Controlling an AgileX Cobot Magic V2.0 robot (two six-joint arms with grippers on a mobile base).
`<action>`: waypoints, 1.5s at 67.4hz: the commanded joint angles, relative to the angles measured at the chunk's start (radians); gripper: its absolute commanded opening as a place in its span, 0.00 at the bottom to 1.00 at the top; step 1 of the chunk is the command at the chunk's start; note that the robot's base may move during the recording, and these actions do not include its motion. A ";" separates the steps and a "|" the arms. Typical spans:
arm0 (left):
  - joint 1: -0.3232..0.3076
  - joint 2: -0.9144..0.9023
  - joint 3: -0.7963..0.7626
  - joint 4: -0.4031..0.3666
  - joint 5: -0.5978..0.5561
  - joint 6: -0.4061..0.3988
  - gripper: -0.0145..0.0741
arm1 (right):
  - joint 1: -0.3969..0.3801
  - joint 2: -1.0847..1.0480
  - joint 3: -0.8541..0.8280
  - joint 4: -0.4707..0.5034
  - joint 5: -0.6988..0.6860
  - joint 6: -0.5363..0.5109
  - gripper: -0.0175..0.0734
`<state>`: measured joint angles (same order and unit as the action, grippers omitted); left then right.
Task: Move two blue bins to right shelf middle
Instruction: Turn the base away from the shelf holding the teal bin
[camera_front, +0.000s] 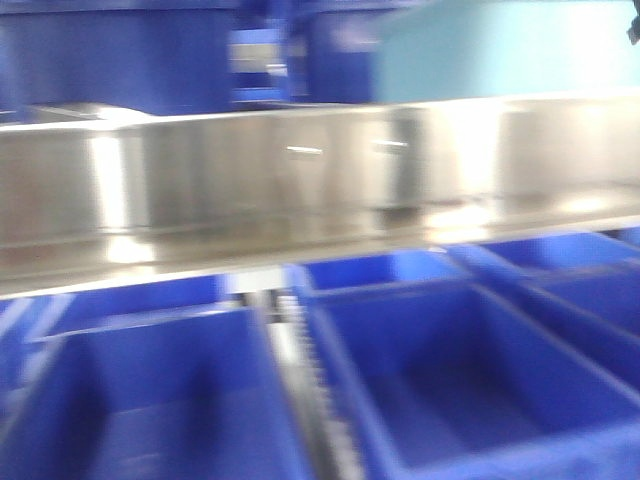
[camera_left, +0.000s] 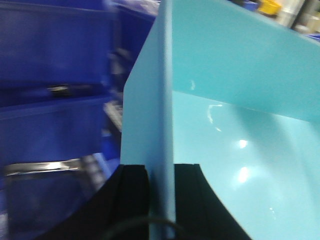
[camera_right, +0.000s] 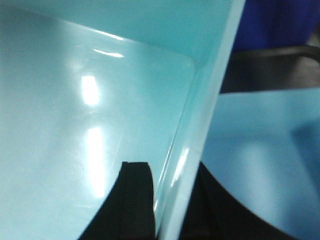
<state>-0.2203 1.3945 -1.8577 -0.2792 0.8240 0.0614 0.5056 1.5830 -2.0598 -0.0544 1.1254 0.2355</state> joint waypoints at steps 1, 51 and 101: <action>0.003 -0.012 -0.015 -0.025 -0.092 -0.013 0.04 | -0.004 -0.013 -0.008 -0.030 -0.005 -0.036 0.02; 0.003 -0.012 -0.015 -0.025 -0.095 -0.013 0.04 | -0.004 -0.013 -0.008 -0.030 -0.005 -0.036 0.02; 0.003 -0.012 -0.015 -0.025 -0.109 -0.013 0.04 | -0.004 -0.013 -0.008 -0.030 -0.005 -0.036 0.02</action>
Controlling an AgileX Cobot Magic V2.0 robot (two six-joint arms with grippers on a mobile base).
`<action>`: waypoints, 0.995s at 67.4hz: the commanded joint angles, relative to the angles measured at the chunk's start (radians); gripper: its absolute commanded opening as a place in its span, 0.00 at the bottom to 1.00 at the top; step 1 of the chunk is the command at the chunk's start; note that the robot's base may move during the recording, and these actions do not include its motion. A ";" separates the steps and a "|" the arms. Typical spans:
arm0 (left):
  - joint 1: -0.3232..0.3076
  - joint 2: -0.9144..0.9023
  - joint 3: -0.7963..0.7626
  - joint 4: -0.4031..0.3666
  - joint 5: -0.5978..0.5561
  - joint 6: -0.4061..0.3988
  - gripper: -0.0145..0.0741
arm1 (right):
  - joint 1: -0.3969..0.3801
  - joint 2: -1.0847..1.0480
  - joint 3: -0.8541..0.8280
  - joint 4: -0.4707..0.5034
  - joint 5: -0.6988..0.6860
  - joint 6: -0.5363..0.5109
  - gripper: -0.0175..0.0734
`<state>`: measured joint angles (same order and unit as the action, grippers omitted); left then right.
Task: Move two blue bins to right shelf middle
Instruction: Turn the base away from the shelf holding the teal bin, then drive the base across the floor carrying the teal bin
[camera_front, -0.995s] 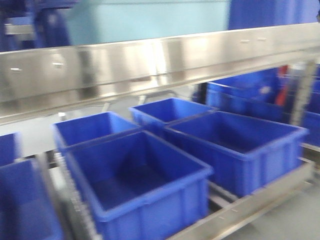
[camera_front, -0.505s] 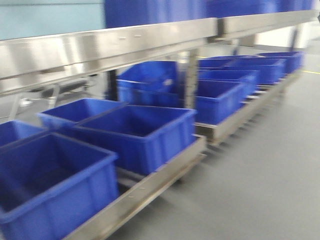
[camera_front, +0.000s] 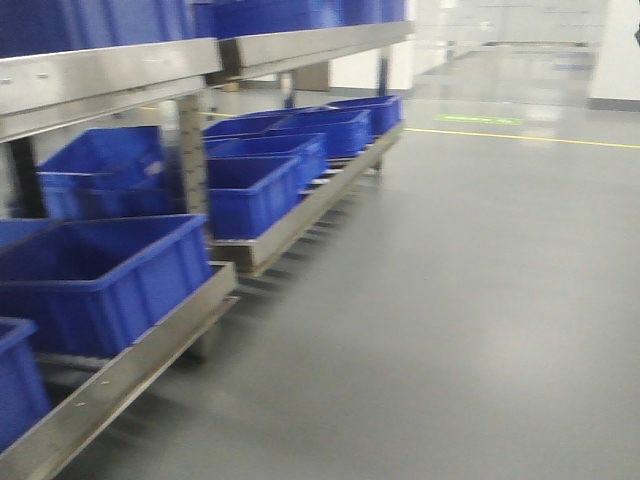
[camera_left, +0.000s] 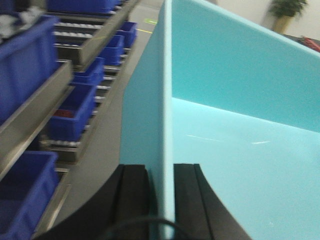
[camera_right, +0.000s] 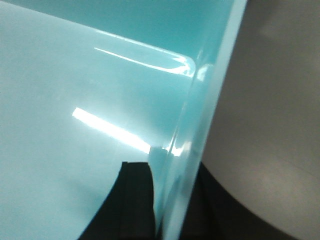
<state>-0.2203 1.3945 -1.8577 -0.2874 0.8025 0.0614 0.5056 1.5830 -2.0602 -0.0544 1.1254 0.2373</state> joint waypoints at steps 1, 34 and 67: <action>0.003 -0.012 -0.015 -0.017 -0.087 -0.013 0.04 | -0.004 -0.013 -0.008 -0.030 -0.005 -0.038 0.02; 0.003 -0.012 -0.015 -0.017 -0.087 -0.013 0.04 | -0.004 -0.013 -0.008 -0.030 -0.005 -0.038 0.02; 0.003 -0.012 -0.015 -0.017 -0.087 -0.013 0.04 | -0.004 -0.013 -0.008 -0.030 -0.005 -0.038 0.02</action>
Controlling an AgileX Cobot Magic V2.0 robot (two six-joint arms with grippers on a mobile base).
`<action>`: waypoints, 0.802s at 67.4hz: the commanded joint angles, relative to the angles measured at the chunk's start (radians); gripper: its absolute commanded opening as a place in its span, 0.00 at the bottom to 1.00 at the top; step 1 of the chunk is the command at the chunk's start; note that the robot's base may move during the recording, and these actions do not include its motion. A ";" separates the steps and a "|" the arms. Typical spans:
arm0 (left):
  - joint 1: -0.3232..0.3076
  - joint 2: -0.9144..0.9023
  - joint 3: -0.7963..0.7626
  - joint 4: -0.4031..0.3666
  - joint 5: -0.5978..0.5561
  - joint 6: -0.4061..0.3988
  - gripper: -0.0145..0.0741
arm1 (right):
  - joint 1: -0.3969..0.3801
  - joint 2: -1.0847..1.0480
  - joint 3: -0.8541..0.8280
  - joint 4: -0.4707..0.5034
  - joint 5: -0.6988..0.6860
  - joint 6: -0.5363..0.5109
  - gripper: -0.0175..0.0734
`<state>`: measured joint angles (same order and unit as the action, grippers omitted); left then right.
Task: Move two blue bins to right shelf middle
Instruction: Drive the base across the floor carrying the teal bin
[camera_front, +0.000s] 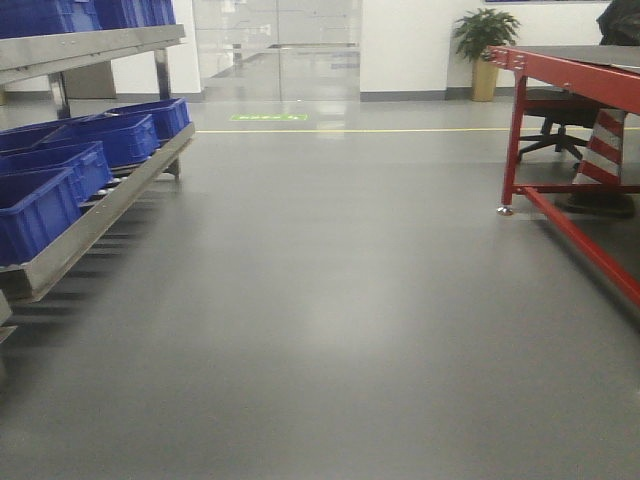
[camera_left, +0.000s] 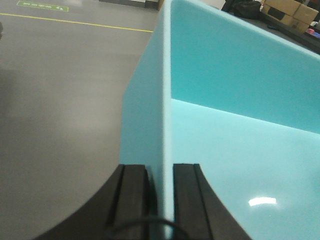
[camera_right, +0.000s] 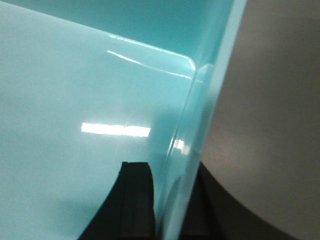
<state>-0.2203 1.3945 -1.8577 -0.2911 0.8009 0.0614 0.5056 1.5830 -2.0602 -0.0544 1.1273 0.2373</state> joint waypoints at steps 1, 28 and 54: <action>0.003 -0.012 -0.015 -0.013 -0.086 -0.013 0.04 | -0.004 -0.013 -0.008 -0.030 -0.007 -0.038 0.02; 0.003 -0.012 -0.015 -0.013 -0.086 -0.013 0.04 | -0.004 -0.013 -0.008 -0.030 -0.007 -0.038 0.02; 0.003 -0.012 -0.015 -0.013 -0.086 -0.013 0.04 | -0.004 -0.013 -0.008 -0.030 -0.007 -0.038 0.02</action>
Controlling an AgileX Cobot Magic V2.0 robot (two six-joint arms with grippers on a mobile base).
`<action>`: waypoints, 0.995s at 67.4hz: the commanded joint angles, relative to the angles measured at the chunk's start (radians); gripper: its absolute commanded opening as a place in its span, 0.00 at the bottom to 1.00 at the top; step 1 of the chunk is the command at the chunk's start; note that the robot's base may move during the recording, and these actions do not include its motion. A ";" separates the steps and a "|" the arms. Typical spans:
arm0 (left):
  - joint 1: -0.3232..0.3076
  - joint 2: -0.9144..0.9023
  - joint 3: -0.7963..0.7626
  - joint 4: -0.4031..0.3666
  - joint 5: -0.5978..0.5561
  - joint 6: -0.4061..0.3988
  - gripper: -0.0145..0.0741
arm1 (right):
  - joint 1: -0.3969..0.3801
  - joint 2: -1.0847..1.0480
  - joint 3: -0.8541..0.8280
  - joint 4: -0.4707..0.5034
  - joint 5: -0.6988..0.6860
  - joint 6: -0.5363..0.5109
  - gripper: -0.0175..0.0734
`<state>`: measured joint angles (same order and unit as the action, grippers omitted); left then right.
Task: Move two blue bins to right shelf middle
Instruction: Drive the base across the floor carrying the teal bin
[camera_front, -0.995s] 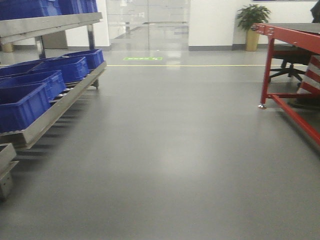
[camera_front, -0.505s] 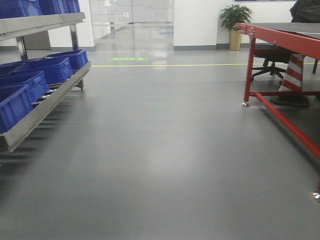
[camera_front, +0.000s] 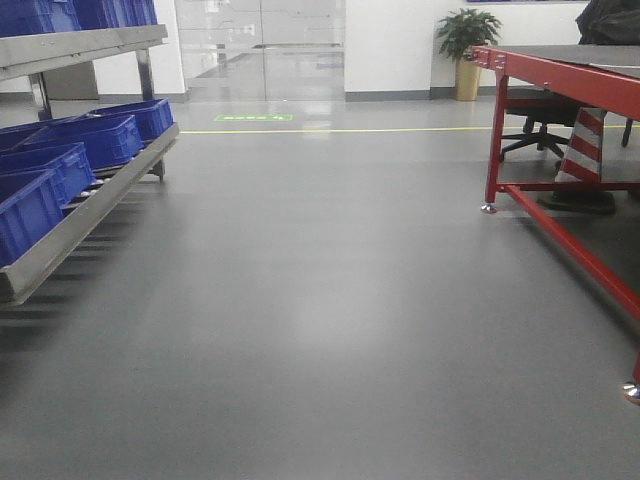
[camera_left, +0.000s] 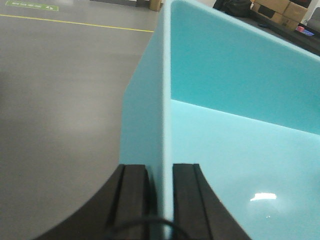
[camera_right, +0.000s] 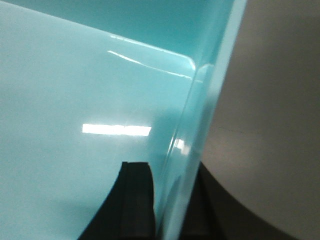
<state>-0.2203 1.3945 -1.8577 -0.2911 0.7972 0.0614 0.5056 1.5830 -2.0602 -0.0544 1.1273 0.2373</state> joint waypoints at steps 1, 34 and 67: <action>0.003 -0.012 -0.015 -0.013 -0.082 -0.013 0.04 | -0.004 -0.013 -0.008 -0.030 -0.007 -0.038 0.02; 0.003 -0.012 -0.015 -0.013 -0.082 -0.013 0.04 | -0.004 -0.013 -0.008 -0.030 -0.007 -0.038 0.02; 0.003 -0.012 -0.015 -0.013 -0.082 -0.013 0.04 | -0.004 -0.013 -0.008 -0.024 -0.007 -0.038 0.02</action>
<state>-0.2203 1.3945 -1.8577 -0.2911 0.7972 0.0614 0.5056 1.5830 -2.0602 -0.0525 1.1273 0.2373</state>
